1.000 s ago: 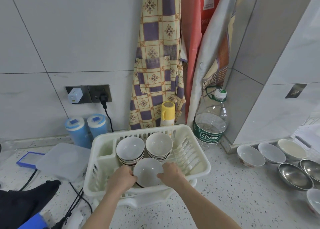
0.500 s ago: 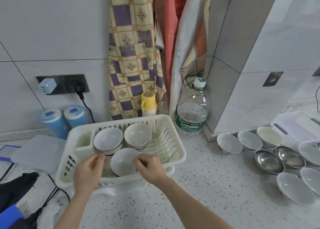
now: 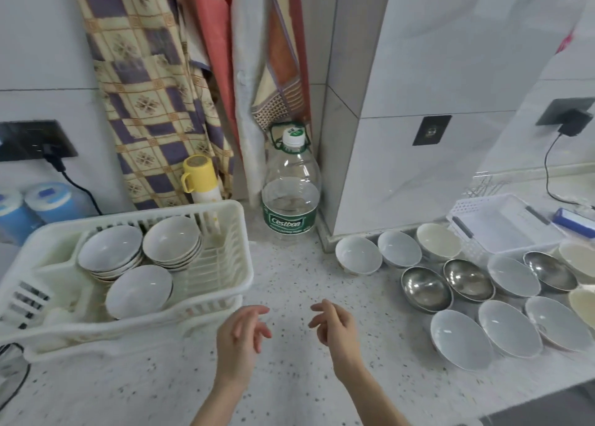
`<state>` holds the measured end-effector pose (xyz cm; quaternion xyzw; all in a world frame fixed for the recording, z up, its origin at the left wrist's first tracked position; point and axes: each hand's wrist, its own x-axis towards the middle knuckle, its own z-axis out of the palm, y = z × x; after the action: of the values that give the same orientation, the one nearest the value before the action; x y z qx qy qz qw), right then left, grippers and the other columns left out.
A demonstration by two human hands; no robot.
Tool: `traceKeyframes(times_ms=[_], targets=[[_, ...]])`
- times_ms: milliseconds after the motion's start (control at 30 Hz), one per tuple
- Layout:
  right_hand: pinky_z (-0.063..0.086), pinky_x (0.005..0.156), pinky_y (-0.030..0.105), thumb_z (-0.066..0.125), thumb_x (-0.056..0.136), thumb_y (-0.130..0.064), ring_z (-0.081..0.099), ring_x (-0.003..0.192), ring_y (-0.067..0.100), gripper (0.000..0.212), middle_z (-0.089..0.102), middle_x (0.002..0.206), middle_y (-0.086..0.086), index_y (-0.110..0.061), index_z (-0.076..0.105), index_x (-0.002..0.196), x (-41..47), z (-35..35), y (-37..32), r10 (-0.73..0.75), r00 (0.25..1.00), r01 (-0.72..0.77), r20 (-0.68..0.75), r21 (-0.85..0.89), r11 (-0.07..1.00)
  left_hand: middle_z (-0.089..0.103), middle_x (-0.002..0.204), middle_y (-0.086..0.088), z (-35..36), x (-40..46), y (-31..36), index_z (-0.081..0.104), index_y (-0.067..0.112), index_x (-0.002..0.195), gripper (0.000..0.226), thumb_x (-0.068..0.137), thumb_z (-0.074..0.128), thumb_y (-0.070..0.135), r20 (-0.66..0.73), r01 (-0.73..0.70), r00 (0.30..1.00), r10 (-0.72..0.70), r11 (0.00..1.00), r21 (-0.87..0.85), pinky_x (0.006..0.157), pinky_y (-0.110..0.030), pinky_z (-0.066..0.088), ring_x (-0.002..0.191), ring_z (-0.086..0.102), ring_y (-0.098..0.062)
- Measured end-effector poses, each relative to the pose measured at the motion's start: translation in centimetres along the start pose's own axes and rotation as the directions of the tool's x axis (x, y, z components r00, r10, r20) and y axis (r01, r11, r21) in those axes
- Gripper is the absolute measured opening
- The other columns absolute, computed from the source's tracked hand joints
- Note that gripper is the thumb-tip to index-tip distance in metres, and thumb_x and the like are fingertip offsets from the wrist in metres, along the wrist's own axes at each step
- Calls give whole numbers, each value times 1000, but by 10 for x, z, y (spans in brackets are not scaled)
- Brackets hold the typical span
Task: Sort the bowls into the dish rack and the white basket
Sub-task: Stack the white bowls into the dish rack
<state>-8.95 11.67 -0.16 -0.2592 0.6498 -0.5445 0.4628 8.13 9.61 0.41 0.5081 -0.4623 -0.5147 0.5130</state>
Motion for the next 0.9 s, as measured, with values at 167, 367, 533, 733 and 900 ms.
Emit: traceKeyframes(times_ms=[167, 367, 533, 733, 900], targets=[[32, 45, 24, 52, 99, -24, 41, 43, 13, 30, 66, 61, 10, -3, 71, 91, 10, -61, 9, 211, 974, -197, -80, 146, 969, 72, 69, -4, 72, -4, -20, 71, 24, 87, 17, 96, 58, 28, 115, 214, 964, -242, 953, 216, 44, -18, 41, 43, 48, -9], [33, 41, 21, 53, 96, -20, 40, 48, 13, 26, 66, 72, 12, 2, 65, 101, 3, -137, 30, 476, 859, -411, -187, 302, 860, 76, 86, 1, 168, 28, -30, 60, 18, 110, 18, 97, 54, 29, 113, 542, 800, -589, 790, 287, 37, -18, 28, 54, 51, -11], [34, 39, 22, 53, 96, -21, 41, 51, 16, 26, 71, 91, 19, -5, 53, 117, -9, -177, 45, 559, 792, -440, -245, 406, 801, 73, 93, -5, 222, 61, -30, 57, 19, 103, 17, 97, 56, 35, 125, 729, 665, -736, 676, 103, 43, -21, 21, 57, 50, -11], [41, 51, 27, 55, 96, -32, 58, 71, 21, 34, 73, 101, 12, -19, 45, 126, -8, -200, 41, 533, 762, -333, -367, 485, 809, 73, 103, -12, 250, 84, -41, 54, 9, 123, 28, 99, 51, 23, 40, 715, 696, -717, 697, 48, 45, -20, 24, 56, 56, -11], [38, 52, 26, 52, 95, -26, 60, 69, 19, 28, 72, 99, 3, -19, 47, 123, -2, -211, 36, 506, 751, -335, -425, 415, 846, 70, 99, -16, 256, 88, -53, 51, 10, 130, 33, 98, 44, 8, -1, 683, 730, -683, 730, 3, 41, -18, 26, 50, 56, -10]])
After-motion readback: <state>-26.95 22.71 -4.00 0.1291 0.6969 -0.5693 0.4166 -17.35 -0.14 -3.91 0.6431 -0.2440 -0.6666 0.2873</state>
